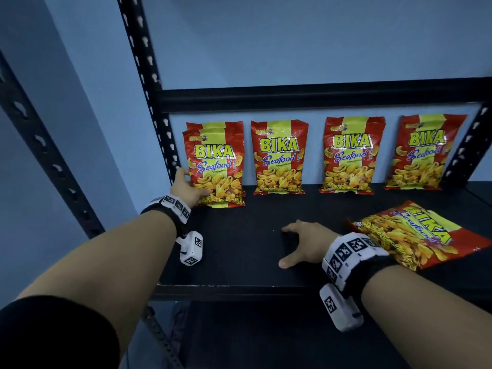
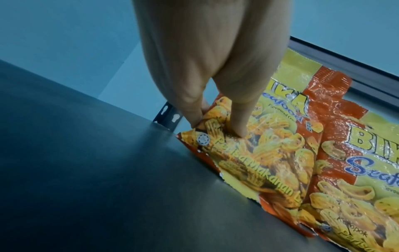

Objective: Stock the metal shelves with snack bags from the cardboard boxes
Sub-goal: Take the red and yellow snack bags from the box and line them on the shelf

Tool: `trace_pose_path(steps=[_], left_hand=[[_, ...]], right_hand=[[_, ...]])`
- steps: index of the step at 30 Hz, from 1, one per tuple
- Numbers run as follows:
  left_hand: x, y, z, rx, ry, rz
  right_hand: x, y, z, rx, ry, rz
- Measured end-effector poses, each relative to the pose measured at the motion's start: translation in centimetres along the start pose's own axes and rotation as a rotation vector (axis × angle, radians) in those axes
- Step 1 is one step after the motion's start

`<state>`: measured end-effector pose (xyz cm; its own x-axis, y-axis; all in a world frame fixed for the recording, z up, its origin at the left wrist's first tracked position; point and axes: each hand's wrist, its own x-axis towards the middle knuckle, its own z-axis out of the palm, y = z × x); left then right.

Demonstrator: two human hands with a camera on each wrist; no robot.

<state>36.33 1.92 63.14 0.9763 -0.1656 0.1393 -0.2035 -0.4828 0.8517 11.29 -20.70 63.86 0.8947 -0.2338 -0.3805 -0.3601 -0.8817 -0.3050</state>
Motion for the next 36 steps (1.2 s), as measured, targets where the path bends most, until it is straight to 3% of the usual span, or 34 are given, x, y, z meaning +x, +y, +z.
trace_pose_path(steps=[8, 11, 13, 18, 22, 31, 36], left_hand=[[2.2, -0.5, 1.0, 0.037, 0.053, -0.072], [2.1, 0.4, 0.5, 0.161, 0.153, -0.098], [1.4, 1.6, 0.2, 0.281, 0.186, -0.006], [-0.1, 4.3, 1.5, 0.703, 0.060, 0.443], [-0.4, 4.3, 3.5, 0.934, -0.002, 0.620], [-0.2, 4.7, 5.1, 1.064, 0.030, 0.483], [-2.5, 6.5, 5.0, 0.990, 0.045, 0.434]], right_hand=[[0.3, 0.1, 0.0, 0.030, -0.012, 0.014], [0.3, -0.1, -0.1, 0.023, -0.020, 0.020], [0.3, -0.2, -0.2, 0.019, -0.026, 0.021], [0.1, -0.3, -0.1, 0.024, -0.014, 0.017], [0.2, 0.0, 0.1, 0.050, -0.019, 0.019], [0.2, 0.3, 0.3, 0.076, -0.015, 0.005], [-1.9, 0.4, -1.0, 0.105, 0.042, -0.084]])
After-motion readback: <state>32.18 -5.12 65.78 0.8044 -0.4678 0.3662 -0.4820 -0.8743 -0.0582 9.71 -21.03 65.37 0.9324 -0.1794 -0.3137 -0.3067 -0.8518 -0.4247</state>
